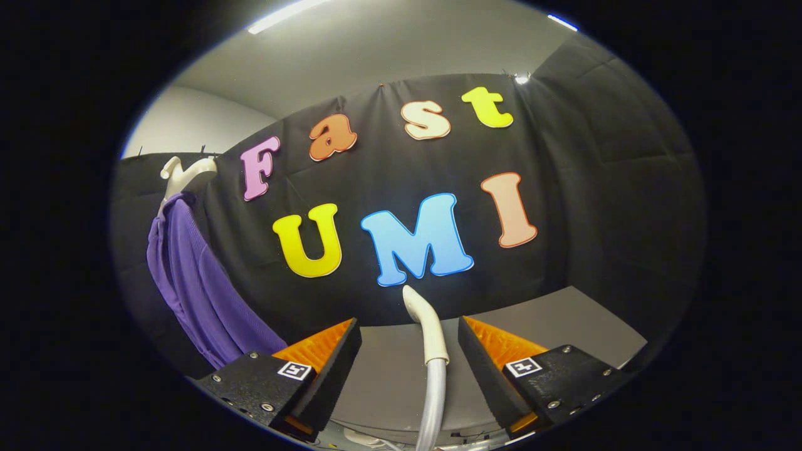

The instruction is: Iron the clothes twice with a garment steamer, once on the left side and once on the right side.

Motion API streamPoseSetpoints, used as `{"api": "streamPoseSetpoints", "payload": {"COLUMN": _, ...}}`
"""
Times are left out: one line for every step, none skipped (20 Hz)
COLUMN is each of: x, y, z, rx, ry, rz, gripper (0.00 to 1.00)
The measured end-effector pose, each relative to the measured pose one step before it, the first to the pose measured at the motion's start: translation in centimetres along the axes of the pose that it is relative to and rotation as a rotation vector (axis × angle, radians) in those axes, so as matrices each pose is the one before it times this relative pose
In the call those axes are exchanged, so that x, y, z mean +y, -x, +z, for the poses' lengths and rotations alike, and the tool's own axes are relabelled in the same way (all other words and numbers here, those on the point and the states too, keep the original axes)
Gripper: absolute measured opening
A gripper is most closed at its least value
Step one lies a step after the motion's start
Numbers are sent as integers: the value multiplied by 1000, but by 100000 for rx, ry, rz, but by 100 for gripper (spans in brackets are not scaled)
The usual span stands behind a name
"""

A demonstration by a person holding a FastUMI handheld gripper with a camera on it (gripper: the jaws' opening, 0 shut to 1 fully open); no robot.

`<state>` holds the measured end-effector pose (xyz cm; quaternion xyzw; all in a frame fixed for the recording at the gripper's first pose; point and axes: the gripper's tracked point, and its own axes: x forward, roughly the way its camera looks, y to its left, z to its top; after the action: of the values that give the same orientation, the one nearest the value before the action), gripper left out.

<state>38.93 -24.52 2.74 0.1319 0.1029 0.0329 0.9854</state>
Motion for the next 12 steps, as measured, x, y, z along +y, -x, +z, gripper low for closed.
{"api": "streamPoseSetpoints", "payload": {"x": -587, "y": -1487, "z": -301, "rx": 2620, "ry": -3232, "rz": 1144, "gripper": 96}}
{"api": "streamPoseSetpoints", "payload": {"x": -580, "y": -1390, "z": -455, "rx": 3332, "ry": -3533, "rz": 1319, "gripper": 95}}
{"api": "streamPoseSetpoints", "payload": {"x": -465, "y": -1329, "z": -417, "rx": 3423, "ry": -3953, "rz": 1616, "gripper": 95}}
{"api": "streamPoseSetpoints", "payload": {"x": -377, "y": -1057, "z": -332, "rx": 3407, "ry": -3982, "rz": 1700, "gripper": 95}}
{"api": "streamPoseSetpoints", "payload": {"x": -482, "y": -1082, "z": -233, "rx": 2892, "ry": -4150, "rz": 1339, "gripper": 95}}
{"api": "streamPoseSetpoints", "payload": {"x": -460, "y": -1052, "z": -136, "rx": 2411, "ry": -4356, "rz": 1323, "gripper": 95}}
{"api": "streamPoseSetpoints", "payload": {"x": -403, "y": -928, "z": 103, "rx": 2139, "ry": -4375, "rz": 1526, "gripper": 95}}
{"api": "streamPoseSetpoints", "payload": {"x": -564, "y": -588, "z": 52, "rx": 2330, "ry": -4537, "rz": 997, "gripper": 95}}
{"api": "streamPoseSetpoints", "payload": {"x": -623, "y": -1063, "z": 7, "rx": 2241, "ry": -4177, "rz": 518, "gripper": 94}}
{"api": "streamPoseSetpoints", "payload": {"x": -630, "y": -447, "z": -74, "rx": 2091, "ry": -3827, "rz": 423, "gripper": 94}}
{"api": "streamPoseSetpoints", "payload": {"x": -635, "y": -766, "z": -139, "rx": 2489, "ry": -3311, "rz": 534, "gripper": 94}}
{"api": "streamPoseSetpoints", "payload": {"x": -481, "y": -366, "z": -589, "rx": 3138, "ry": -2443, "rz": 600, "gripper": 93}}
